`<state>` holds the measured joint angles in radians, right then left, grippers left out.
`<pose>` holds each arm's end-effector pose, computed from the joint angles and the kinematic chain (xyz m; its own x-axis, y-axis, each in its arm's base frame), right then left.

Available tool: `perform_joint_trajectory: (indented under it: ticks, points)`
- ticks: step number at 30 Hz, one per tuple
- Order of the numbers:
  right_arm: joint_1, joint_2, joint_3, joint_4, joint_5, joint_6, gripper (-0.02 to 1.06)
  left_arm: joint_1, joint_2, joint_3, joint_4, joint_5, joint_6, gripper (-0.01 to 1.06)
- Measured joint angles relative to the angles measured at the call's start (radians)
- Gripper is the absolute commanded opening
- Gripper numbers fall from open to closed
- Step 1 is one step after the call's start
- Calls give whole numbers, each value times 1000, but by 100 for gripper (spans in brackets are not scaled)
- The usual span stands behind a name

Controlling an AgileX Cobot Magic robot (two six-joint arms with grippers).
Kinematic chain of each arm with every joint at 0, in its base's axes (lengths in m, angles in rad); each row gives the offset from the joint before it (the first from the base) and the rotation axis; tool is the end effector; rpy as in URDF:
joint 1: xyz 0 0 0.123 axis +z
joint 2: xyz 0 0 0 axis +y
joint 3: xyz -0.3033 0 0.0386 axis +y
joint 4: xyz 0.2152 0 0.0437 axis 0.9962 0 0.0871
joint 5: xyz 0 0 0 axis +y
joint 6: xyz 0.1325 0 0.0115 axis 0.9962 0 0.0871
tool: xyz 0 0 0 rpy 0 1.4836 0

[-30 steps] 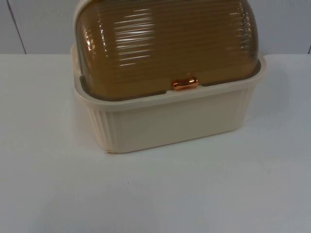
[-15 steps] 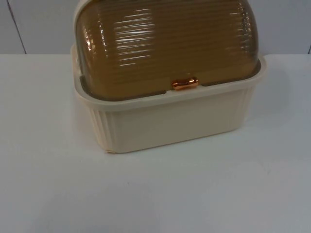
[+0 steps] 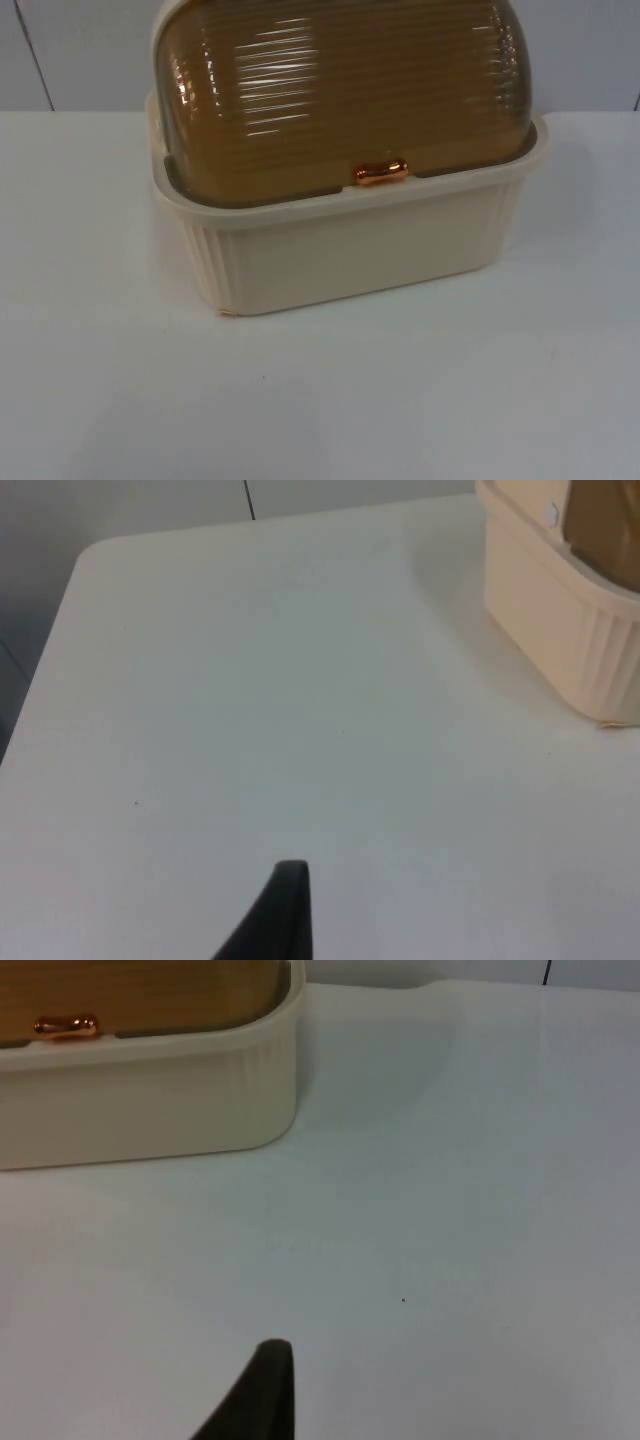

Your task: Open the box lid with the left hand, place the block into the box with the right hand, then close the box lid with the left hand.

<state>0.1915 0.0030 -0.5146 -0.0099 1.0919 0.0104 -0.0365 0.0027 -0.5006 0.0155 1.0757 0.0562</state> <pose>-0.0192 -0.0049 0.2429 -0.4658 -0.0844 -0.8809 -0.1800 0.9837 0.0010 -0.0177 0.0025 0.2409 -0.4683 0.0807 -0.8799 0.0543 0.9966 0.0624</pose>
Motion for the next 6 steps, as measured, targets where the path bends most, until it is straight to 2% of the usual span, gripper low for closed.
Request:
perform_joint_trajectory:
  ticks: [6]
  points:
    - [0, 0, 0, 0, 0, 0, 105, 0, 0, 0, 0, 0, -12, 103]
